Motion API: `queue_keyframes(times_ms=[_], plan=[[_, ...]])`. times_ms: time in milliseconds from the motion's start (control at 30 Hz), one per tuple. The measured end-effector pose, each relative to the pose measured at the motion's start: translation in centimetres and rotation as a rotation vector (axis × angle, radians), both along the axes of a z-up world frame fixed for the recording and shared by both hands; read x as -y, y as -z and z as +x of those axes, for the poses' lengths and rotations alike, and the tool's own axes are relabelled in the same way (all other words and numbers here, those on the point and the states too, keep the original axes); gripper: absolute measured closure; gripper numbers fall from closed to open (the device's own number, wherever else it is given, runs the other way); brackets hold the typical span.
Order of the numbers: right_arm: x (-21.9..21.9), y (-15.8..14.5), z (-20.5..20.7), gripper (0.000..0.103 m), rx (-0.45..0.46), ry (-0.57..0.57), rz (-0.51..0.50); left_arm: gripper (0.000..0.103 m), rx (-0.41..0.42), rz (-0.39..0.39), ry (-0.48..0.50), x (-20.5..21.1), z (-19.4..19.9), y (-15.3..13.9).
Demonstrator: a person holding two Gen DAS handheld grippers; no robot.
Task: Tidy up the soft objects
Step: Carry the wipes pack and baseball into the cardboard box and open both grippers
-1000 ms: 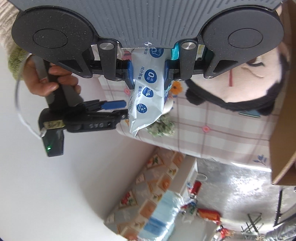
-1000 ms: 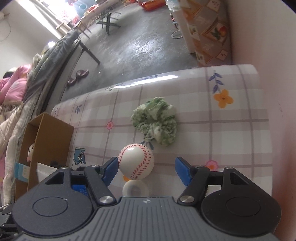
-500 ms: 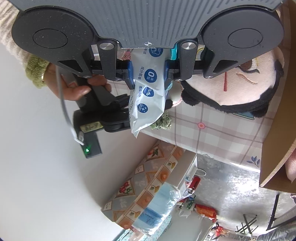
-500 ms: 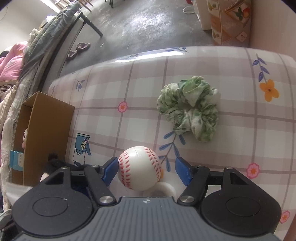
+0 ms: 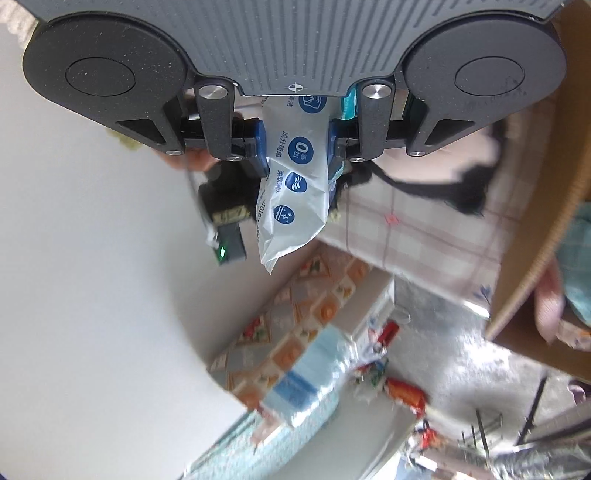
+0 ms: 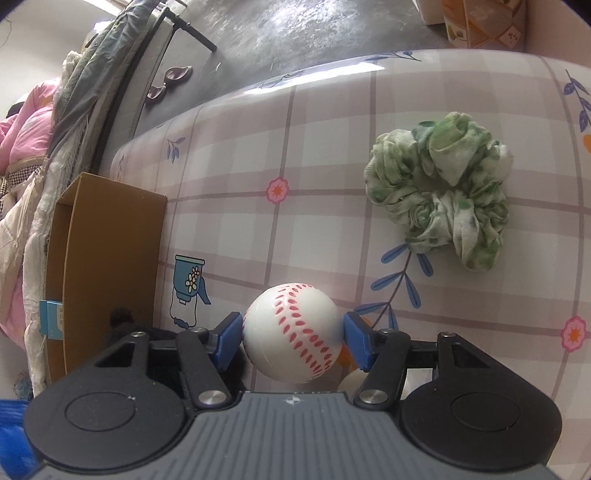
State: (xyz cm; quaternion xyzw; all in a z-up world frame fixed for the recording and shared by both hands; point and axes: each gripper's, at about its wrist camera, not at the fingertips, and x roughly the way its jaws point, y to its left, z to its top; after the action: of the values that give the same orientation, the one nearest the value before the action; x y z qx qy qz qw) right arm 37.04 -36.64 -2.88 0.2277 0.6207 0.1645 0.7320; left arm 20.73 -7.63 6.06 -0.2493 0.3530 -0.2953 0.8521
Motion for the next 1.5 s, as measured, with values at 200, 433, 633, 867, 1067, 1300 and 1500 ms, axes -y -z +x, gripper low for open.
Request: queue_keyframes(times_ms=[200, 433, 633, 867, 1067, 1300, 1500], plan=[[-0.7, 0.0, -0.3, 0.041, 0.033, 0.015, -0.018, 0.075, 0.046, 0.029, -0.072, -1.8, -0.7, -0.8], [0.8, -3.1, -2.4, 0.041, 0.152, 0.098, -0.04, 0.075, 0.028, 0.032, -0.099, -3.4, -0.7, -0.8], [3.3, -8.1, -7.1, 0.041, 0.279, 0.164, -0.016, 0.075, 0.055, 0.041, -0.118, -4.6, -2.5, -2.2], [3.9, -14.3, -16.1, 0.041, 0.483, 0.173, 0.043, 0.075, 0.121, 0.083, -0.184, -7.7, -7.2, -5.5], [0.4, -18.7, -21.8, 0.041, 0.607, 0.121, 0.098, 0.075, 0.183, 0.075, -0.249, -12.4, -10.9, -8.1], [-9.3, -22.0, -22.4, 0.041, 0.658, -0.058, 0.156, 0.075, 0.213, 0.066, -0.297, -17.4, -12.5, -9.3], [-18.2, -22.4, -19.3, 0.041, 0.631, -0.192, 0.153, 0.075, 0.14, 0.056, -0.346, -20.6, -10.5, -6.5]])
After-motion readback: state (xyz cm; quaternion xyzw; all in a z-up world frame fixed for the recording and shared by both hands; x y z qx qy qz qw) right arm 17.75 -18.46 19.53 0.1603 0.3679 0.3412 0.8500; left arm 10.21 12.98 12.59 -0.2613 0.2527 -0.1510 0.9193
